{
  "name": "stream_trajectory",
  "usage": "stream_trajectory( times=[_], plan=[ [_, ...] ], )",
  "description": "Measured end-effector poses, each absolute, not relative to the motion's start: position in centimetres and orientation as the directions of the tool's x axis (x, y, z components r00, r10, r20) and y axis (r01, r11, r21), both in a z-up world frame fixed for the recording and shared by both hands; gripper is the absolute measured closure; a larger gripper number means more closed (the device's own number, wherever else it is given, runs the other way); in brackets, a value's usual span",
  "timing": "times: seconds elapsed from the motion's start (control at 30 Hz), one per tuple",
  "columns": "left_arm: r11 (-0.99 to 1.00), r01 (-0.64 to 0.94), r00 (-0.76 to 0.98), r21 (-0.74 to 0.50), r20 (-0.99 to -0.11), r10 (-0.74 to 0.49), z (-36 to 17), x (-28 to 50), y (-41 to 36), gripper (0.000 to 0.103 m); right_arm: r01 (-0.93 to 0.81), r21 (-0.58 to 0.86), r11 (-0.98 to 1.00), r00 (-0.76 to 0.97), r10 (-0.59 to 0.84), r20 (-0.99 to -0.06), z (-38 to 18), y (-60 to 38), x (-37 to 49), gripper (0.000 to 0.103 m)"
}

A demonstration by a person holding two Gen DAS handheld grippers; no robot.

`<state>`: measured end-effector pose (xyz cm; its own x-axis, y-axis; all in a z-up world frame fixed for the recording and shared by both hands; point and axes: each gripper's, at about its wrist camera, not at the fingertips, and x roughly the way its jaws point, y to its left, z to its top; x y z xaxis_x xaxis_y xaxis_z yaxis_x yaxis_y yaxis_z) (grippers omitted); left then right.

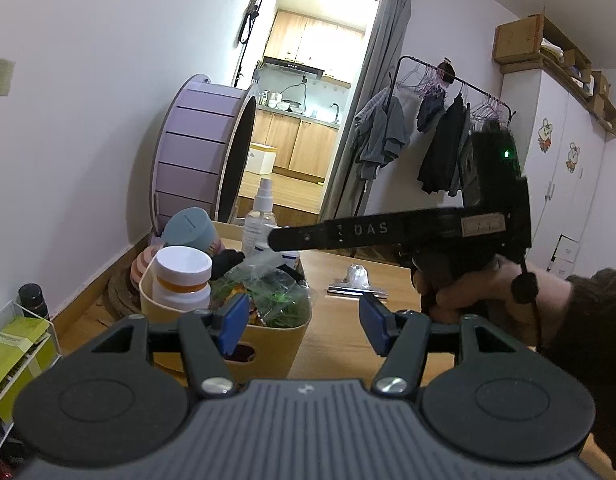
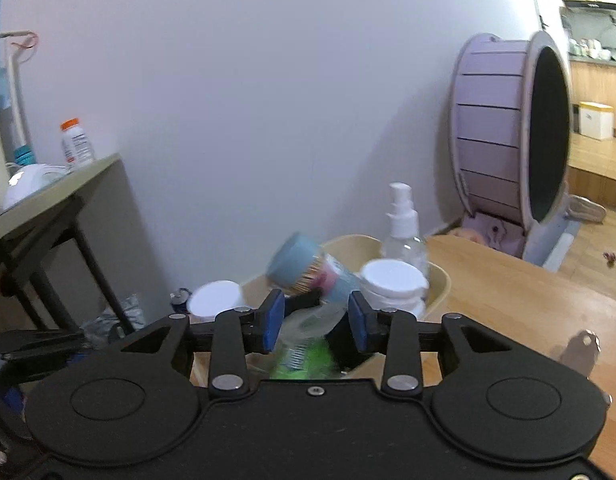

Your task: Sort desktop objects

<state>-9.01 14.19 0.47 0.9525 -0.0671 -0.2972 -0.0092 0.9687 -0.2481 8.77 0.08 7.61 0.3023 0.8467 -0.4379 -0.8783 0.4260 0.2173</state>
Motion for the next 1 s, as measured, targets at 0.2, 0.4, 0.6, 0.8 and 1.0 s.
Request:
stream_trajectory(
  times=[0.2, 0.4, 0.6, 0.8, 1.0],
  plan=[
    [0.967, 0.011, 0.953, -0.253, -0.291, -0.087, 0.6, -9.0, 13.9, 0.043, -0.845, 0.182, 0.502, 0.392, 0.815, -0.426, 7.4, -5.0, 9.8, 0.046],
    [0.970, 0.028, 0.952, -0.243, -0.291, -0.100, 0.5, -8.7, 13.2, 0.043, -0.751, 0.091, 0.654, 0.550, 0.695, -0.464, 6.3, -9.9, 13.4, 0.034],
    [0.971, 0.029, 0.949, -0.236, -0.299, -0.101, 0.3, -8.3, 12.9, 0.043, -0.700, 0.112, 0.705, 0.572, 0.649, -0.502, 2.9, -10.1, 17.4, 0.034],
    [0.972, 0.028, 0.947, -0.233, -0.305, -0.100, 0.2, -8.1, 12.8, 0.043, -0.711, 0.123, 0.693, 0.544, 0.652, -0.528, 1.0, -7.7, 19.6, 0.034],
    [0.972, 0.033, 0.945, -0.235, -0.309, -0.106, 0.2, -8.0, 12.7, 0.043, -0.702, 0.148, 0.696, 0.522, 0.645, -0.558, -0.1, -6.7, 20.8, 0.045]
  ],
)
